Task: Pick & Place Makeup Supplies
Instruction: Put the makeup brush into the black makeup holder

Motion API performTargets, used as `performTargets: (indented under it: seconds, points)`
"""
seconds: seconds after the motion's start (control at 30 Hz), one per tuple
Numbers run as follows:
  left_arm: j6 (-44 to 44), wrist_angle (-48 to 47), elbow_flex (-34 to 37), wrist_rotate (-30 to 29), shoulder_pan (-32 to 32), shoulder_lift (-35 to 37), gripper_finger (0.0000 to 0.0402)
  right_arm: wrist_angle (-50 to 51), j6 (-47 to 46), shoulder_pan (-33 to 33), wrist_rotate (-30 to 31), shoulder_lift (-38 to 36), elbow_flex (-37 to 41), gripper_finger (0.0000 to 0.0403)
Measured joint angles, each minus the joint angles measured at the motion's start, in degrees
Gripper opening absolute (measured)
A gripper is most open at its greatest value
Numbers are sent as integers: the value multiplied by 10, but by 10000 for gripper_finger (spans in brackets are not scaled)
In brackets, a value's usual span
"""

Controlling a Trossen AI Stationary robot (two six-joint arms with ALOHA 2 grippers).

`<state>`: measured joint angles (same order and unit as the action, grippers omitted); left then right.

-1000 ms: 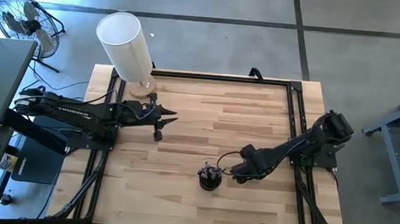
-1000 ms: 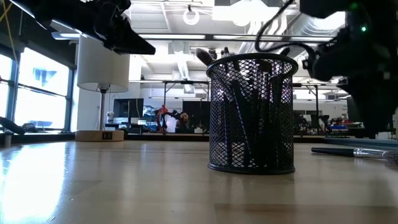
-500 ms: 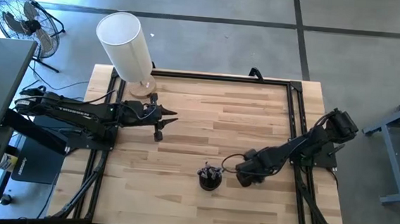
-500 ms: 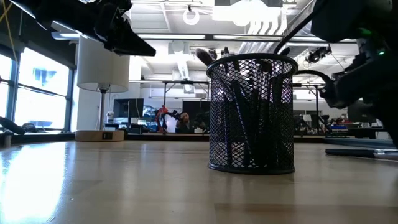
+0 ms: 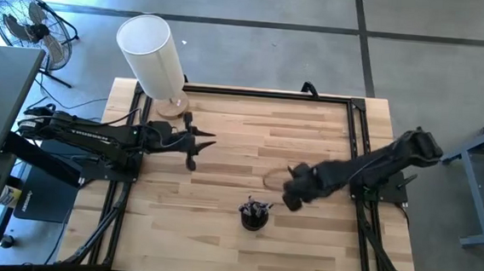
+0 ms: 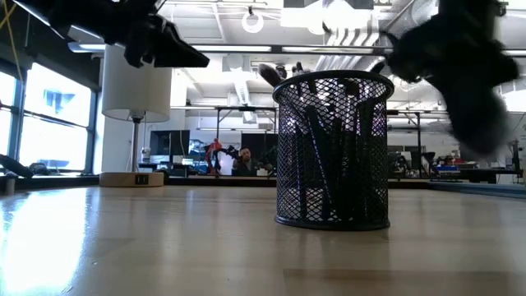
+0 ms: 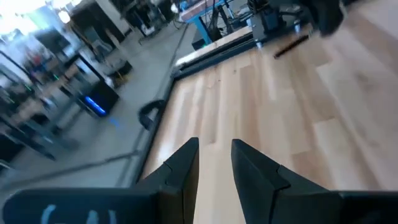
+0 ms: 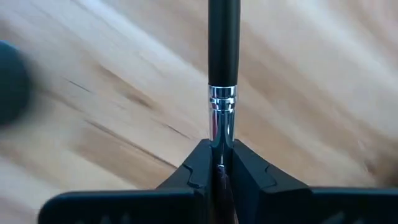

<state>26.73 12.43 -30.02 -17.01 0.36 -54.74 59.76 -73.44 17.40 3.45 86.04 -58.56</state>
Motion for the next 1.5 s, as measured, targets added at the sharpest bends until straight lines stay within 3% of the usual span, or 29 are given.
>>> performTargets:
  seconds: [0.27, 0.47, 0.67, 0.9, 1.3, 1.5]
  points:
    - [168, 12, -9, -51, 0, 0, 93, -16, 151, -138, 21, -4, -156, 28]
    - [286, 7, -50, -52, 0, -27, 93, -28, 246, -226, -73, 78, -290, 28]
    - [424, -13, -93, -82, 0, -80, 93, -11, 314, -262, -192, 179, -425, 28]
    - [501, -9, -116, -95, 0, -110, 92, 64, 351, -268, -214, 257, -557, 30]
    - [581, 5, -126, -74, 0, -154, 92, 44, 337, -268, -233, 273, -581, 30]
    - [599, 17, -139, -104, 0, -192, 92, 13, 318, -272, -220, 273, -581, 30]
